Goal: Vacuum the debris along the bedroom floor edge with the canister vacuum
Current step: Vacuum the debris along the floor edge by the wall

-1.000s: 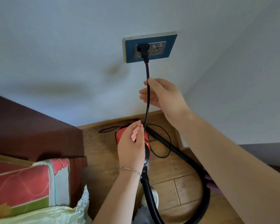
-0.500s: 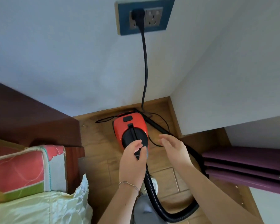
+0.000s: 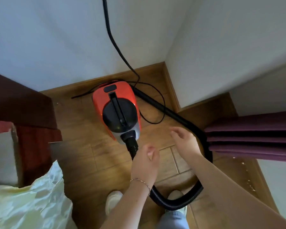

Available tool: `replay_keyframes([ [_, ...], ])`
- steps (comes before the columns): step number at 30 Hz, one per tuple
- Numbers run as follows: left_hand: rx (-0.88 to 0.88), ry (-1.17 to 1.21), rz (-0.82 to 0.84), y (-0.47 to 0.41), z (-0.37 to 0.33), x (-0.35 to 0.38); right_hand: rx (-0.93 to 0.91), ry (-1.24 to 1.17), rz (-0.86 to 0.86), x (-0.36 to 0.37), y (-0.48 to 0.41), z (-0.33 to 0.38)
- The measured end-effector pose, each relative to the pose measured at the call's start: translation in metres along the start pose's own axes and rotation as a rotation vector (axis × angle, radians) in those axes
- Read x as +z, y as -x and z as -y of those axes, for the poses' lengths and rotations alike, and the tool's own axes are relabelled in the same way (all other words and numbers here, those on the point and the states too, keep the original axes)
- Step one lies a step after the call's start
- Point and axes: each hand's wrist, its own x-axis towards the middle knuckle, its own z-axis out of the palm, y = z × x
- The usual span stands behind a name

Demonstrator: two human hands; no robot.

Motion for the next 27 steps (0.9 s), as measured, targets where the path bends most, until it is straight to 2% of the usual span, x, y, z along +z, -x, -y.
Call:
replay_keyframes([
  [5, -0.066, 0.046, 0.062, -0.055, 0.038, 0.077, -0.073, 0.119, -0.020, -0.008, -0.070, -0.055],
  [9, -0.026, -0.019, 0.062, -0.120, 0.060, 0.113, -0.193, 0.221, -0.033, 0.000, -0.137, -0.085],
  [13, 0.119, -0.154, 0.017, -0.180, 0.070, 0.118, -0.297, 0.354, -0.065, 0.021, -0.196, -0.097],
  [20, 0.159, -0.176, -0.019, -0.242, 0.067, 0.127, -0.462, 0.650, -0.089, 0.067, -0.268, -0.105],
  [27, 0.179, -0.124, -0.027, -0.249, 0.058, 0.130, -0.403, 0.894, -0.096, 0.076, -0.285, -0.104],
])
